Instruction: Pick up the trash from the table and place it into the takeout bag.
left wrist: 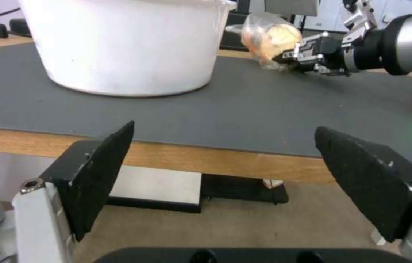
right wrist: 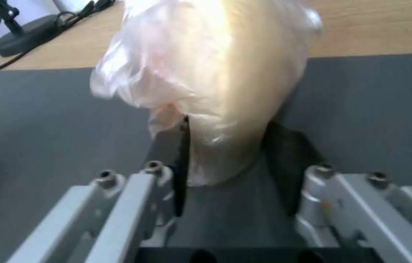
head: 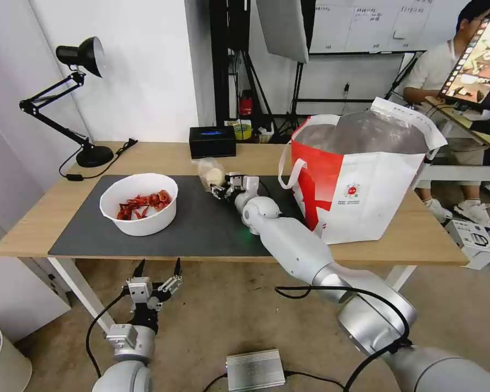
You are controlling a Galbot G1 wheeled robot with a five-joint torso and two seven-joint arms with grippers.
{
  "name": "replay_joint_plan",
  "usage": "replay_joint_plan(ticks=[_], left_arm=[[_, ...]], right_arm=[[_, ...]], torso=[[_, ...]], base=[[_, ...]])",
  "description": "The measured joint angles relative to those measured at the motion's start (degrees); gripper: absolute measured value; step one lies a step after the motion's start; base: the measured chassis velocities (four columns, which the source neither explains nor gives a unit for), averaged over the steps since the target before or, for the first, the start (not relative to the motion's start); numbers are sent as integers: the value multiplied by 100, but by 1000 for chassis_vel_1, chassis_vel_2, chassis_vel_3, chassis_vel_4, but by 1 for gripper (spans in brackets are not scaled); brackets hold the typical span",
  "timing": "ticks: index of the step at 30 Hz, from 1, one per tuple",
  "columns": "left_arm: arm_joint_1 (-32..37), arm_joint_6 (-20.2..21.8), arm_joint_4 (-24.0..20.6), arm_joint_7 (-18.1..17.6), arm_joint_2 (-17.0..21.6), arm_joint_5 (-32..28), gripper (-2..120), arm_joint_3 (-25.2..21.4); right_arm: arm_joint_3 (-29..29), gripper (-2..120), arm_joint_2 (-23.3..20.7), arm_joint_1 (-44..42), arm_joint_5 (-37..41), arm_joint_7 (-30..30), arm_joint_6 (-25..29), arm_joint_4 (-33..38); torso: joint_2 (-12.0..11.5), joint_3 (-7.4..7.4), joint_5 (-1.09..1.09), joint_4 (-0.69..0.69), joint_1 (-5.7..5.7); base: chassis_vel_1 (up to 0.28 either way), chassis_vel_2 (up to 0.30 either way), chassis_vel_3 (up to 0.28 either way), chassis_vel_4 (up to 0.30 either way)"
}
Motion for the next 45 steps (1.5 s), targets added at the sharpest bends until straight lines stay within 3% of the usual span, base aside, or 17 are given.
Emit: replay_joint_plan(ticks=[6,18,22,34,37,45], left_arm=[[-24,-10,37,9,2,0,100,21],[-125,-11,141,12,143,-92,100,35],[-152,-11,157,12,196,-157,100,46],[-139,-11,101,12,257,-229,100,42],[-122,-18,62,12,275,-283,100,9],[-109,-40,11,18,294,-328,100,1]], right_arm=[[1,13,-2,-38,-199,-47,149,-21],[-18,8,-15,-245,-819,-43,479,173],[37,0,-27,-348,-1108,16,592,378],[192,0,-40,-603,-2014,208,1144,808],[216,0,-46,-689,-2523,314,1411,1073],[191,0,-227,-800,-2997,555,1626,1630]], torso=[[0,0,0,0,0],[0,0,0,0,0],[0,0,0,0,0],[0,0,0,0,0],[0,0,0,0,0],[0,0,0,0,0]], base=[[0,0,0,0],[0,0,0,0],[0,0,0,0],[0,0,0,0],[0,0,0,0],[0,0,0,0]])
